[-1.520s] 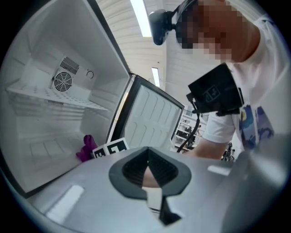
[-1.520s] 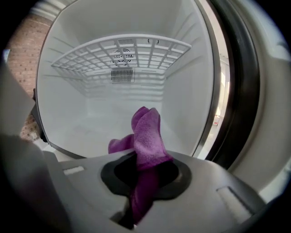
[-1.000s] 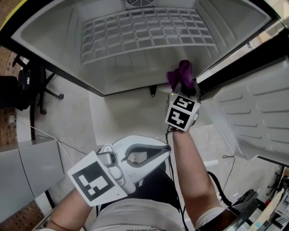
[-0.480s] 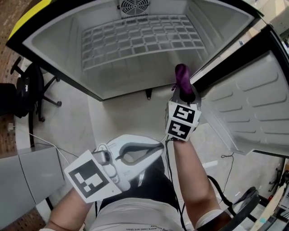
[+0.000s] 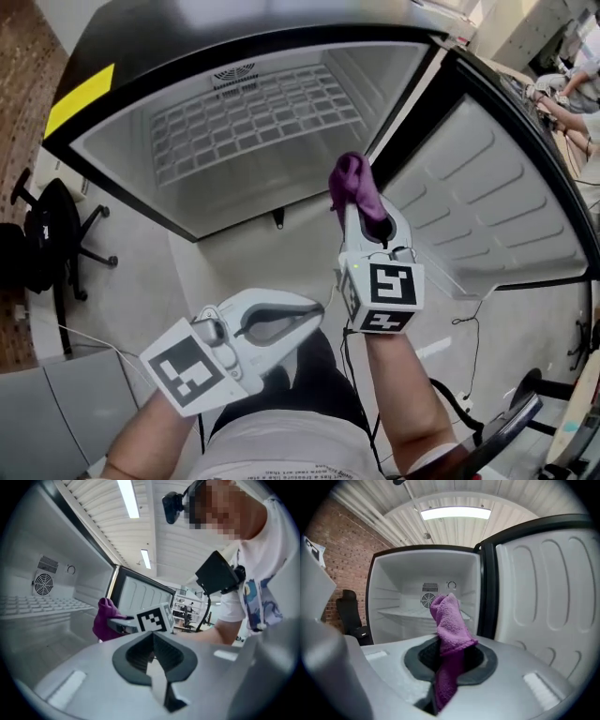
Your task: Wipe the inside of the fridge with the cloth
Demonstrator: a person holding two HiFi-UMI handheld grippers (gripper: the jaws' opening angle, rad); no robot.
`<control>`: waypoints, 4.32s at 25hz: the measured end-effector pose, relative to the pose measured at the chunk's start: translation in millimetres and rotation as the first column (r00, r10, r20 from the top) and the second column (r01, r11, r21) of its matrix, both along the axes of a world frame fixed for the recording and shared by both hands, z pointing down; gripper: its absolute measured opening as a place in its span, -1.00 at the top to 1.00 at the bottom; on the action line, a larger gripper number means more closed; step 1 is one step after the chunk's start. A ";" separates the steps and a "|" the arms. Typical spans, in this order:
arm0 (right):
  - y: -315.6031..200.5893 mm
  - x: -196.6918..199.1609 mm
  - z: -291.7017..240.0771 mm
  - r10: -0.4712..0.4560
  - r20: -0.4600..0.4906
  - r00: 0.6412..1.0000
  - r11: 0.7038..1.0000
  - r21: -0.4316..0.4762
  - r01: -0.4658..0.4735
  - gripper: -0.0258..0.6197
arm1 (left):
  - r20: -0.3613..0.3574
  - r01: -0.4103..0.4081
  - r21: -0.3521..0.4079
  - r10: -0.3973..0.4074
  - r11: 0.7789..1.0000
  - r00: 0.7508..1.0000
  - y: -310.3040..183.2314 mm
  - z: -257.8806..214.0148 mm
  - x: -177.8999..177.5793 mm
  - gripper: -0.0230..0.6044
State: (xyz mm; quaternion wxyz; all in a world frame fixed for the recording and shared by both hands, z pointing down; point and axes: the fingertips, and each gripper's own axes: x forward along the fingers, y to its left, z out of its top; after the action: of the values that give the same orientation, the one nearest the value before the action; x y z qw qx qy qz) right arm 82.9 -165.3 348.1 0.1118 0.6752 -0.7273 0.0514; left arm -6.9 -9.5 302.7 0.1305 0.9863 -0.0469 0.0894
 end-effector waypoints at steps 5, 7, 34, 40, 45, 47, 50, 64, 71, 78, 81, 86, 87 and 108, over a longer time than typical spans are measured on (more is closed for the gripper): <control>22.4 17.4 -51.4 0.024 -0.005 1.000 0.998 0.057 -0.023 0.75 | -0.033 -0.064 0.018 0.064 0.998 0.997 8.3 -16.0 10.2 0.91; 30.6 26.1 -71.0 0.035 -0.009 0.999 0.996 0.079 -0.035 0.75 | -0.041 -0.089 0.033 0.090 0.996 0.995 11.7 -21.9 14.2 0.91; 37.3 122.6 -158.4 0.259 -0.047 0.965 0.948 0.205 -0.244 0.75 | -0.005 -0.441 0.120 0.445 0.889 0.896 23.4 -56.3 78.6 0.91; 59.3 150.0 -160.7 0.359 -0.043 0.932 0.920 0.185 -0.346 0.75 | 0.003 -0.504 0.097 0.506 0.858 0.862 30.4 -60.9 76.9 0.91; 88.4 171.4 -152.6 0.443 -0.037 0.896 0.886 0.169 -0.431 0.75 | 0.007 -0.551 0.094 0.553 0.829 0.833 38.0 -58.2 76.8 0.91; 100.7 182.3 -153.4 0.470 -0.038 0.882 0.873 0.165 -0.459 0.75 | 0.010 -0.569 0.096 0.571 0.817 0.821 42.2 -59.2 81.3 0.91; 119.2 199.7 -155.6 0.510 -0.036 0.859 0.852 0.161 -0.499 0.75 | 0.010 -0.592 0.097 0.594 0.800 0.805 49.9 -61.4 88.9 0.91; 209.2 264.2 -159.0 0.690 -0.071 0.720 0.720 0.159 -0.675 0.75 | 0.003 -0.679 0.092 0.681 0.729 0.732 76.8 -57.3 113.6 0.91; 221.3 261.3 -158.2 0.699 -0.057 0.713 0.712 0.152 -0.686 0.75 | -0.008 -0.693 0.095 0.696 0.715 0.718 78.7 -58.6 115.8 0.91; 181.9 199.9 -160.0 0.545 -0.053 0.837 0.833 0.149 -0.533 0.75 | 0.010 -0.681 0.089 0.683 0.727 0.730 77.3 -59.3 108.6 0.91; 152.8 171.9 -153.1 0.463 -0.056 0.885 0.882 0.133 -0.453 0.75 | 0.010 -0.666 0.082 0.667 0.742 0.745 74.1 -60.4 102.0 0.91; 99.5 130.0 -138.2 0.322 -0.043 0.946 0.943 0.102 -0.316 0.75 | -0.002 -0.607 0.083 0.609 0.790 0.793 57.1 -62.7 87.3 0.91; 90.4 123.5 -135.4 0.301 -0.043 0.953 0.951 0.096 -0.295 0.75 | -0.003 -0.597 0.083 0.599 0.798 0.801 53.6 -62.9 84.4 0.91; 61.4 149.9 -100.5 0.303 -0.013 0.953 0.953 0.033 -0.303 0.75 | -0.011 -0.533 0.084 0.535 0.842 0.845 38.6 -60.0 83.9 0.91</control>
State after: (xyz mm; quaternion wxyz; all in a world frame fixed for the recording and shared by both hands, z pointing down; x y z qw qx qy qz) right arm 232.8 -103.9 247.6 0.0987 0.7808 -0.6149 0.0508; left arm 77.0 29.1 242.7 0.0626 0.9661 0.2281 0.1036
